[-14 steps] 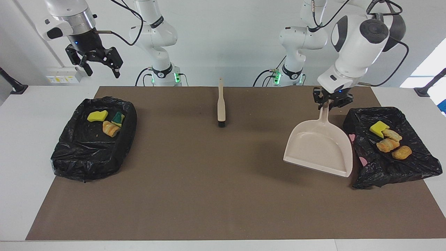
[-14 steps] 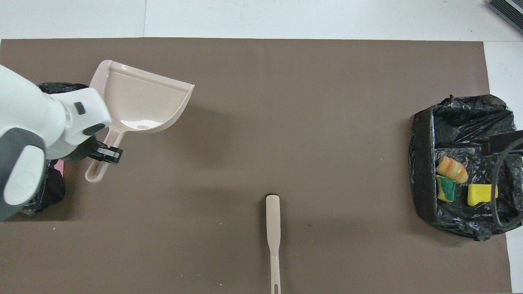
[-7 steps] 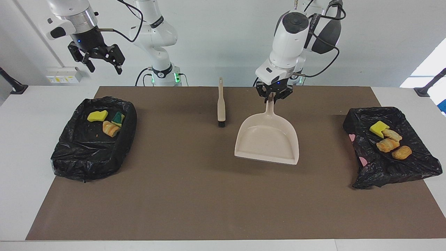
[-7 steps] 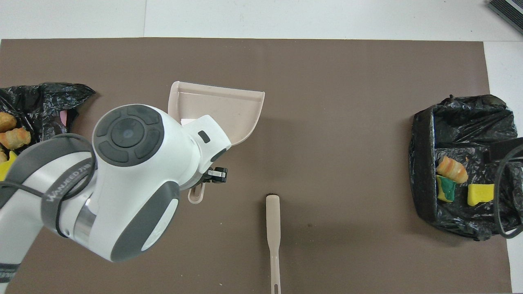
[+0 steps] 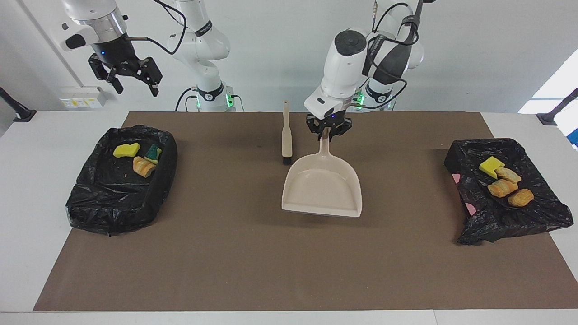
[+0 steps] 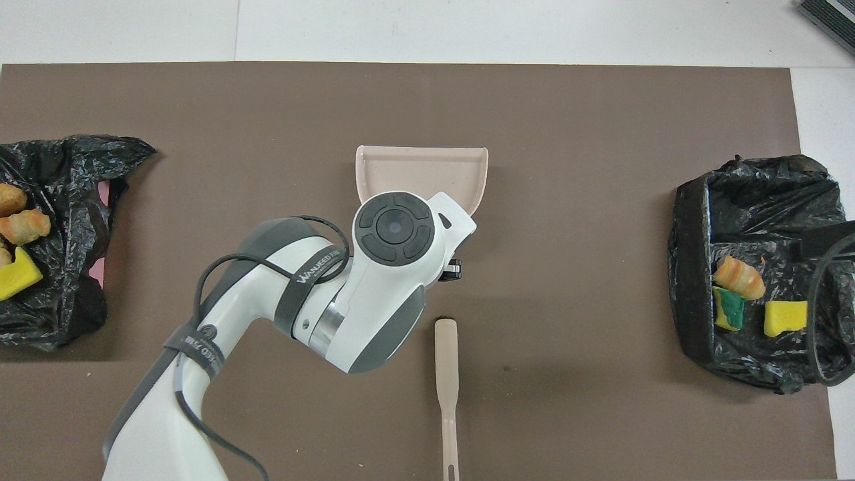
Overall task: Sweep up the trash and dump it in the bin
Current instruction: 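Lower the dustpan, open the left gripper and withdraw it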
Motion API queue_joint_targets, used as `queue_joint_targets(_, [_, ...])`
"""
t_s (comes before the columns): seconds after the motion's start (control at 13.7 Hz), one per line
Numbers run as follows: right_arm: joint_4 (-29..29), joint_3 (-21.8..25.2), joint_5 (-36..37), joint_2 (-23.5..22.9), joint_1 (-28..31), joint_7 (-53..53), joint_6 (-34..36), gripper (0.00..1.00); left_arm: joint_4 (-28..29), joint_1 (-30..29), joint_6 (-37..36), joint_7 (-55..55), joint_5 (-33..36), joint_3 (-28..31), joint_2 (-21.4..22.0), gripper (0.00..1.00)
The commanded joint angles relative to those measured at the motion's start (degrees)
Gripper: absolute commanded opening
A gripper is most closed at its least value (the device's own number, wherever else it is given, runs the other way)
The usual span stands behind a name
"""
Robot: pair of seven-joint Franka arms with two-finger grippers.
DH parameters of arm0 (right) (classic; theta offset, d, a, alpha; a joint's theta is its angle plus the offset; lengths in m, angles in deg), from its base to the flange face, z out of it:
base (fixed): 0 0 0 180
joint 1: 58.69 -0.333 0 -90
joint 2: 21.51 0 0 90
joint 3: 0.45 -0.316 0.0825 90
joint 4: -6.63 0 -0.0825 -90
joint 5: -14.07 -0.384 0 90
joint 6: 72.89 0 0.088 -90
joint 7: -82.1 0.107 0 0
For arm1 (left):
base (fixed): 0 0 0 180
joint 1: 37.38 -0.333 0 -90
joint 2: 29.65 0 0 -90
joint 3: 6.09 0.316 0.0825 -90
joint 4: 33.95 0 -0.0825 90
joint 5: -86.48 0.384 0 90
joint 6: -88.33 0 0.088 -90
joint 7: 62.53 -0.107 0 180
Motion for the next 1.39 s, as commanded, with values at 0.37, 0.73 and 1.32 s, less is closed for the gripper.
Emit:
queue_joint_targets(0.37, [0.4,4.5,0.6,0.3,-4.4,-1.4,-1.5,1.00,-4.9,2.3,4.5,2.3,-0.4,1.4,-6.9,0.70])
queue_joint_targets(0.73, [0.3,0.4,0.4,-0.3,0.1,-1.3,-1.1,1.00,-5.0,-2.2,-2.4,-0.3,-0.1,2.5,0.3,1.00])
queue_joint_targets(1.32, [2.2,0.3,0.3,1.2,-0.4,0.5,-0.6,1.00,-5.6,-17.7,-11.8,-18.0,0.0,2.6,9.6,1.00])
